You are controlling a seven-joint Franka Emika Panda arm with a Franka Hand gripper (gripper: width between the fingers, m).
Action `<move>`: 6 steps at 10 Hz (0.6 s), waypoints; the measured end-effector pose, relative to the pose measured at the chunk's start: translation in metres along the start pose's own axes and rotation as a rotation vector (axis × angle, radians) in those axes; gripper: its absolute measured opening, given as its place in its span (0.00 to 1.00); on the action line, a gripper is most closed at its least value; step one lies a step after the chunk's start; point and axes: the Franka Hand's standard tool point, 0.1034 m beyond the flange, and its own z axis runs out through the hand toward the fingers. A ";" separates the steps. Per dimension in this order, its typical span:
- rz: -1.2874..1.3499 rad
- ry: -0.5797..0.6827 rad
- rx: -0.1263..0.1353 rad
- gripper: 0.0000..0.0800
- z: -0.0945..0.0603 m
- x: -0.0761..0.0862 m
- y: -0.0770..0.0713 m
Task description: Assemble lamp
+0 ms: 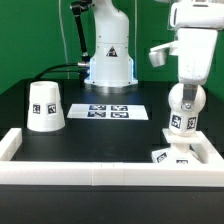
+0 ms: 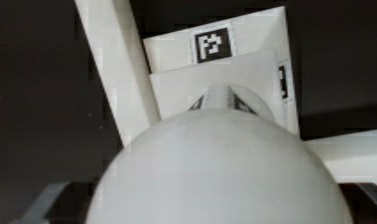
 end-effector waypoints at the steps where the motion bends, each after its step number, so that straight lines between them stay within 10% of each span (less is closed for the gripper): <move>1: 0.148 0.006 -0.004 0.72 0.000 0.000 -0.001; 6: 0.633 0.025 -0.013 0.72 0.000 0.002 -0.001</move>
Offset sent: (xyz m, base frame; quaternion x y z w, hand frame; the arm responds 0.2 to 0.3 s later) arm -0.0068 0.0018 -0.0011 -0.0042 0.0160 0.2867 0.9579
